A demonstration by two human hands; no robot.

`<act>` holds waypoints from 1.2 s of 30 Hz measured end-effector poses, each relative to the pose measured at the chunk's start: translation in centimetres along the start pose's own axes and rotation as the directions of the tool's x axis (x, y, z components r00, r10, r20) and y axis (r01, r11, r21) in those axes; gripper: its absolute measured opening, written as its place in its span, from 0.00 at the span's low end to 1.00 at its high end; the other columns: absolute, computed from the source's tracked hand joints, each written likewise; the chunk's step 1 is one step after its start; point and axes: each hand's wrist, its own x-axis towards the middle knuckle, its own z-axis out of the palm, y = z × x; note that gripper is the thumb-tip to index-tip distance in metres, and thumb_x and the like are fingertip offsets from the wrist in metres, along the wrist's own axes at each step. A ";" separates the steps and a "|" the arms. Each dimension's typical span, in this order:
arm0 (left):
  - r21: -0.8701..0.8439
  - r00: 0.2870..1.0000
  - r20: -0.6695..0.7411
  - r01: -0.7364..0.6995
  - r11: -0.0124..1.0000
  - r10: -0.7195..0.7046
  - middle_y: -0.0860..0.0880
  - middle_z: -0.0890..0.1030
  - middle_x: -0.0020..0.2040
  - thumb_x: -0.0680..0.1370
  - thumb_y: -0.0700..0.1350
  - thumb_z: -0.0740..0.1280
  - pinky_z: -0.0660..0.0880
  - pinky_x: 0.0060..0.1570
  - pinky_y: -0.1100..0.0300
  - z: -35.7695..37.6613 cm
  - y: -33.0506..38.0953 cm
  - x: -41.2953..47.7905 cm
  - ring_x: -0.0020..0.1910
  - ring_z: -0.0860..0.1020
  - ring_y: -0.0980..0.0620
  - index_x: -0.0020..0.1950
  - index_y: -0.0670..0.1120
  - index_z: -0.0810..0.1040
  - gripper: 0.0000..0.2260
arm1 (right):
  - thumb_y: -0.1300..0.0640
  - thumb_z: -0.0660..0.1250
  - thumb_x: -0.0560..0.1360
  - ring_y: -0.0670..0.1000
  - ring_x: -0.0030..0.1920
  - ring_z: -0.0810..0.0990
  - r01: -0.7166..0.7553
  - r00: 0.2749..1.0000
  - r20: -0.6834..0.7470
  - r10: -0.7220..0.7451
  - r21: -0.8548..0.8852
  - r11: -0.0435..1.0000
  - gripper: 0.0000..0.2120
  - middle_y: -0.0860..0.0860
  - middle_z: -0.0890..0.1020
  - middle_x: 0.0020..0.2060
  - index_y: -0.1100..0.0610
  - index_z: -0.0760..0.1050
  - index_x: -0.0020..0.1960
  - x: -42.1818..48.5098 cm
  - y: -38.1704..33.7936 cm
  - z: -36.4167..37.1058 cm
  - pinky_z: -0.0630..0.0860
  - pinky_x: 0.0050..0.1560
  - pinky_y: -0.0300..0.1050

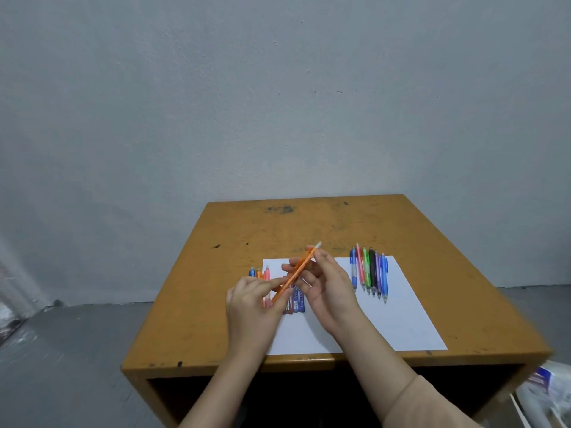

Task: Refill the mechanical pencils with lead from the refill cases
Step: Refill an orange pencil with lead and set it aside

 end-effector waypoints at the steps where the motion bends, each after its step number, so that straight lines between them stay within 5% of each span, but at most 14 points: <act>1: -0.034 0.999 0.018 0.050 0.998 -0.049 0.68 0.75 0.36 0.67 0.48 0.77 0.72 0.47 0.47 -0.1 0.7 0.1 0.43 0.75 0.54 0.45 0.52 0.86 0.08 | 0.57 0.58 0.81 0.57 0.42 0.83 -0.018 1.000 -0.007 0.018 0.037 0.999 0.09 0.59 0.82 0.38 0.60 0.73 0.54 0.1 -0.1 0.1 0.79 0.48 0.52; 4: -0.131 0.984 0.052 0.177 0.975 -0.171 0.70 0.73 0.34 0.67 0.49 0.78 0.74 0.49 0.48 -0.3 2.0 0.1 0.45 0.76 0.55 0.42 0.53 0.86 0.06 | 0.54 0.58 0.80 0.54 0.34 0.76 -0.061 0.998 -0.021 0.066 0.177 0.982 0.09 0.55 0.76 0.33 0.58 0.73 0.52 0.2 -0.6 0.3 0.75 0.45 0.51; 7: -0.156 0.945 0.109 0.322 0.934 -0.308 0.62 0.78 0.37 0.67 0.53 0.77 0.74 0.45 0.56 -0.3 2.4 0.0 0.45 0.78 0.56 0.40 0.55 0.85 0.05 | 0.49 0.56 0.80 0.50 0.30 0.67 -0.057 0.996 -0.044 0.073 0.289 0.956 0.13 0.53 0.69 0.29 0.58 0.72 0.46 0.3 -1.3 0.3 0.69 0.39 0.46; 12: -0.245 0.872 0.281 0.469 0.848 -0.401 0.56 0.77 0.24 0.72 0.54 0.72 0.65 0.28 0.70 -0.9 3.2 0.3 0.27 0.73 0.62 0.36 0.46 0.85 0.12 | 0.40 0.53 0.79 0.48 0.26 0.61 -0.065 0.997 -0.015 0.077 0.379 0.923 0.23 0.51 0.62 0.26 0.56 0.65 0.34 0.8 -2.4 -0.4 0.62 0.32 0.42; 15: -0.432 0.783 0.398 0.620 0.656 -0.478 0.47 0.83 0.30 0.76 0.53 0.67 0.68 0.28 0.73 -1.5 3.8 0.7 0.29 0.78 0.59 0.31 0.43 0.83 0.19 | 0.41 0.53 0.79 0.48 0.26 0.59 -0.072 0.996 -0.011 0.084 0.419 0.905 0.24 0.51 0.61 0.25 0.56 0.62 0.32 0.8 -3.1 -0.8 0.60 0.31 0.41; 18: -0.460 0.685 0.506 0.729 0.507 -0.525 0.42 0.84 0.37 0.79 0.55 0.60 0.68 0.34 0.64 -1.7 3.7 1.0 0.35 0.80 0.52 0.35 0.42 0.85 0.24 | 0.44 0.53 0.79 0.48 0.26 0.59 -0.064 0.996 -0.019 0.082 0.447 0.892 0.23 0.51 0.61 0.25 0.56 0.61 0.31 0.8 -3.5 -0.9 0.58 0.33 0.42; 27: -0.509 0.646 0.568 0.763 0.399 -0.510 0.40 0.84 0.39 0.80 0.59 0.52 0.67 0.32 0.63 -2.2 3.9 1.3 0.31 0.78 0.52 0.35 0.41 0.85 0.31 | 0.48 0.52 0.79 0.49 0.26 0.59 -0.058 0.997 -0.013 0.074 0.500 0.864 0.21 0.51 0.60 0.25 0.56 0.61 0.29 0.8 -3.6 -1.3 0.58 0.34 0.43; 36: -0.523 0.655 0.569 0.755 0.395 -0.497 0.39 0.84 0.38 0.81 0.58 0.52 0.70 0.25 0.69 -2.0 3.9 1.5 0.31 0.78 0.51 0.36 0.39 0.85 0.31 | 0.47 0.52 0.79 0.49 0.26 0.59 -0.046 0.998 -0.019 0.066 0.524 0.851 0.23 0.51 0.60 0.25 0.56 0.62 0.29 1.0 -3.5 -1.5 0.58 0.34 0.43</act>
